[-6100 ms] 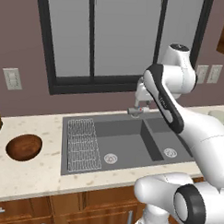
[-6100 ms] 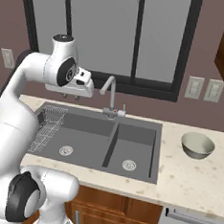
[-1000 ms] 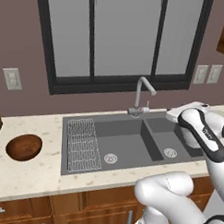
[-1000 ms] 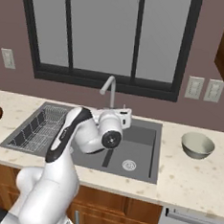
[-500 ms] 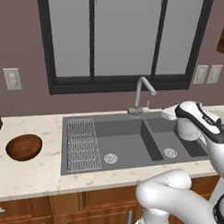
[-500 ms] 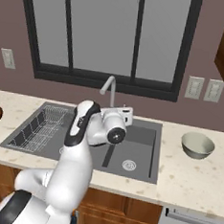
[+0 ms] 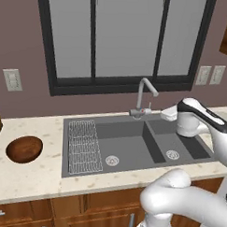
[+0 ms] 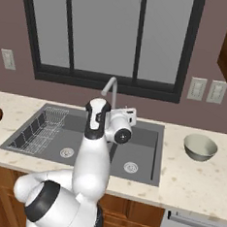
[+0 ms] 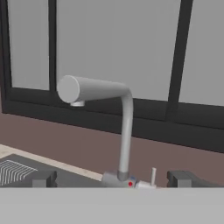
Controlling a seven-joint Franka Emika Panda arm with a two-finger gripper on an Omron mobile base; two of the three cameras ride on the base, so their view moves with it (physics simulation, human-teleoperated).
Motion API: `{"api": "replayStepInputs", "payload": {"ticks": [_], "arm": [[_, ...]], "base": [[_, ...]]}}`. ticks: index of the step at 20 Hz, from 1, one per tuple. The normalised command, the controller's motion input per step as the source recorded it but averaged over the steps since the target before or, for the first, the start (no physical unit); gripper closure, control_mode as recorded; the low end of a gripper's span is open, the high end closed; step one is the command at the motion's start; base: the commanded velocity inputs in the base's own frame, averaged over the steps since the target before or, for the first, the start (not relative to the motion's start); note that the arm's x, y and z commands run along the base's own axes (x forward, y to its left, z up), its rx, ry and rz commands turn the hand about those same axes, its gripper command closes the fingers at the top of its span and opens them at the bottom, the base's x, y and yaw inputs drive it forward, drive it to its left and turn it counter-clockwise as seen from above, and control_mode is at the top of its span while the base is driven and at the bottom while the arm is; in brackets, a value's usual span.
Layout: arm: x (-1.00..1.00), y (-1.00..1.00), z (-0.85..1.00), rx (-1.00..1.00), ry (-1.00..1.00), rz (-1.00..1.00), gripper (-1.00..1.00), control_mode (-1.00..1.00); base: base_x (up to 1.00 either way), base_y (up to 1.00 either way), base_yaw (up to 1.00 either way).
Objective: Rinse each bowl for a few seconds and place them down in the sink or on the counter.
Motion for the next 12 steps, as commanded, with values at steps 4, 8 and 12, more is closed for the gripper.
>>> {"api": "replayStepInputs", "payload": {"ticks": [4,8,12], "arm": [[0.34,-0.11,-0.16,0.0,-0.04,0.03,-1.0,-1.0],[0.37,-0.05,-0.24,0.0,-0.02,0.02,-1.0,-1.0],[0.36,-0.02,-0.27,0.0,-0.02,0.02,-1.0,-1.0]], "base": [[0.0,0.0,0.0],[0.0,0.0,0.0],[0.0,0.0,0.0]]}}
